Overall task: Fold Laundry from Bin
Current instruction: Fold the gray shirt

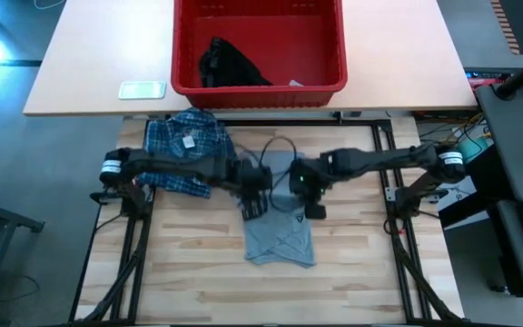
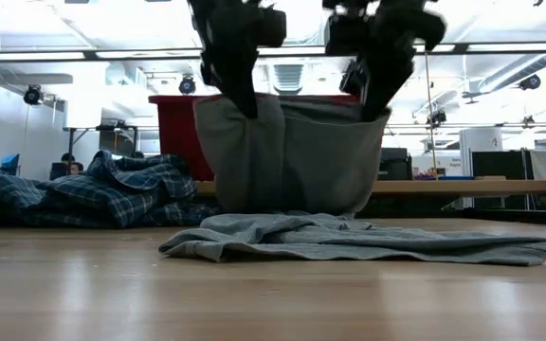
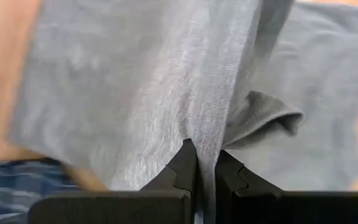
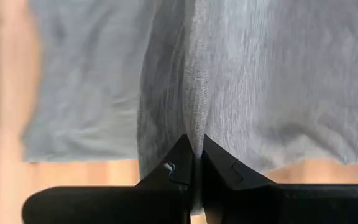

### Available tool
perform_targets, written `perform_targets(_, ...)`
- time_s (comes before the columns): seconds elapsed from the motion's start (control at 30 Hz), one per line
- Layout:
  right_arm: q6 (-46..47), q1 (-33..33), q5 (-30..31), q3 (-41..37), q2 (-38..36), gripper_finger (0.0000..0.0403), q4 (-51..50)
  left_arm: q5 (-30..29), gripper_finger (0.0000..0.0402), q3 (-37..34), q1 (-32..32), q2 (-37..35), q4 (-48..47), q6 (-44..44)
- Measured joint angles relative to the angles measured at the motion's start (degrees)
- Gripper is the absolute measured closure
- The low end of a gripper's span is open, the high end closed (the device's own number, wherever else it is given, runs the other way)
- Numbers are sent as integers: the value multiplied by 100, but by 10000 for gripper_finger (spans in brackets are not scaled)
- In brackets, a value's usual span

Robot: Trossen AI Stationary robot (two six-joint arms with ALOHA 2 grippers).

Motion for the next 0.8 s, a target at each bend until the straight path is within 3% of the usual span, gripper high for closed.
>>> perform_targets(0.3, 899, 1042, 33, -67, -1, 394, 142, -64, 401, -346, -975, 55, 938, -1236)
perform_targets(0.8, 2440, 2293, 319, -902, 38, 394, 1144, -56, 401, 113, -1797, 1200, 1008, -1886)
